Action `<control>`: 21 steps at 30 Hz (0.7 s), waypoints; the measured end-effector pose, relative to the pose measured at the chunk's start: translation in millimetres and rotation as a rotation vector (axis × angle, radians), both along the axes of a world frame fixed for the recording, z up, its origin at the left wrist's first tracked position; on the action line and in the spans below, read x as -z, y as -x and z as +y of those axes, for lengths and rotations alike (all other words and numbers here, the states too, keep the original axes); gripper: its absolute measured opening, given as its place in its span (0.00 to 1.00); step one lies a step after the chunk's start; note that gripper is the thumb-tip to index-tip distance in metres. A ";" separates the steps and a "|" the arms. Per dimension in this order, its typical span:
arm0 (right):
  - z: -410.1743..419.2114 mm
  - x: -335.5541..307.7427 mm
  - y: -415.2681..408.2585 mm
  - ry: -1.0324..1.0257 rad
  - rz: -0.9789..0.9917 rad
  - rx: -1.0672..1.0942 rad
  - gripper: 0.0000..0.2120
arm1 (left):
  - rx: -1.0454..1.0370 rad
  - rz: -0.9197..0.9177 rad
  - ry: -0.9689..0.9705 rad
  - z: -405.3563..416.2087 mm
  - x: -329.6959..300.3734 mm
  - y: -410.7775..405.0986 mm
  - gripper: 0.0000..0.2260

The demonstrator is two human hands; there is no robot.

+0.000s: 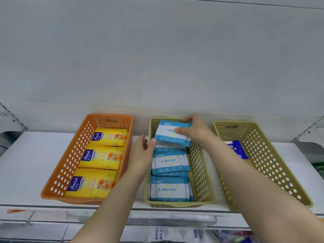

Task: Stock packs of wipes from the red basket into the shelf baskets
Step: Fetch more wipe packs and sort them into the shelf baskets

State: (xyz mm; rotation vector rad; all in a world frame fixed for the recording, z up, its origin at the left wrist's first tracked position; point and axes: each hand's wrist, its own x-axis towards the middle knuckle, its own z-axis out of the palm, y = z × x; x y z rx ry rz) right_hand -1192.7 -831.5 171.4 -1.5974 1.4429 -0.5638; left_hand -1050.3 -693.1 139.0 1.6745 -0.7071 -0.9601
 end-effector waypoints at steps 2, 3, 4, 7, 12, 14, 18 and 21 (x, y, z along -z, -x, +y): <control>-1.2 9.0 -8.1 0.046 0.138 -0.092 0.26 | 0.045 0.014 -0.035 4.2 3.9 5.1 0.13; -1.9 11.9 -12.7 0.067 0.186 -0.130 0.26 | 0.048 -0.001 -0.034 4.6 4.0 5.7 0.10; -3.7 17.1 -17.1 0.077 0.225 -0.163 0.27 | 0.049 -0.016 -0.028 4.7 3.9 5.2 0.09; -2.9 30.5 -25.8 0.152 0.363 -0.227 0.31 | 0.062 -0.024 -0.011 4.2 5.2 3.1 0.08; 7.3 47.5 -26.8 0.354 0.402 -0.102 0.19 | 0.046 -0.064 -0.002 2.5 9.5 3.4 0.12; 9.0 53.6 -29.6 0.257 0.460 -0.122 0.18 | 0.047 -0.067 -0.004 1.6 11.2 3.2 0.12; 11.7 59.2 -33.7 0.128 0.507 -0.242 0.21 | 0.050 -0.066 -0.002 1.7 11.0 2.6 0.13; 12.0 55.6 -31.9 0.108 0.469 -0.251 0.24 | 0.049 -0.076 -0.004 1.2 11.8 2.3 0.13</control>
